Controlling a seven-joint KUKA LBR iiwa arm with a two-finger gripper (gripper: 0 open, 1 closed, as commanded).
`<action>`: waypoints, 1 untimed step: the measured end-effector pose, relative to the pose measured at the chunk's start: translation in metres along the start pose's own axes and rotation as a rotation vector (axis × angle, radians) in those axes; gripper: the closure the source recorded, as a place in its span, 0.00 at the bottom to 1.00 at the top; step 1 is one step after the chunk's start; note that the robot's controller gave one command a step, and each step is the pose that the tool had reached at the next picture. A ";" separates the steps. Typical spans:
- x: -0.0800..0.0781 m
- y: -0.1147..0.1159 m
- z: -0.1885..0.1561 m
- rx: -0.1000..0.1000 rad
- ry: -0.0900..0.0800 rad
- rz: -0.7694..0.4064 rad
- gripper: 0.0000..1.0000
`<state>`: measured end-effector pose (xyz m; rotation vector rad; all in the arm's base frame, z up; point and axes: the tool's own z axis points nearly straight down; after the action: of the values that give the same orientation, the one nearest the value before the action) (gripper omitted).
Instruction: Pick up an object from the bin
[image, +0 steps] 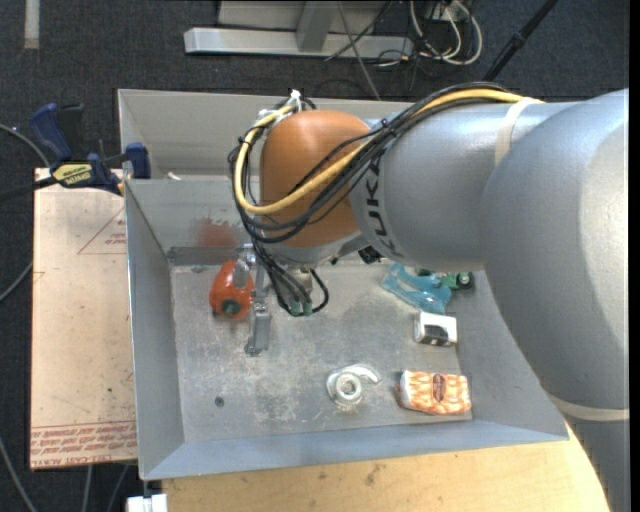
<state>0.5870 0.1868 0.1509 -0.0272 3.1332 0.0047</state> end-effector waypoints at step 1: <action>-0.006 0.004 0.020 0.000 0.004 -0.005 0.00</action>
Offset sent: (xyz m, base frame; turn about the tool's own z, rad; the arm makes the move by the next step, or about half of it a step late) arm 0.0600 -0.0155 0.0575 -0.2341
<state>0.5929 0.1907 0.1313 -0.0357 3.1375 0.0042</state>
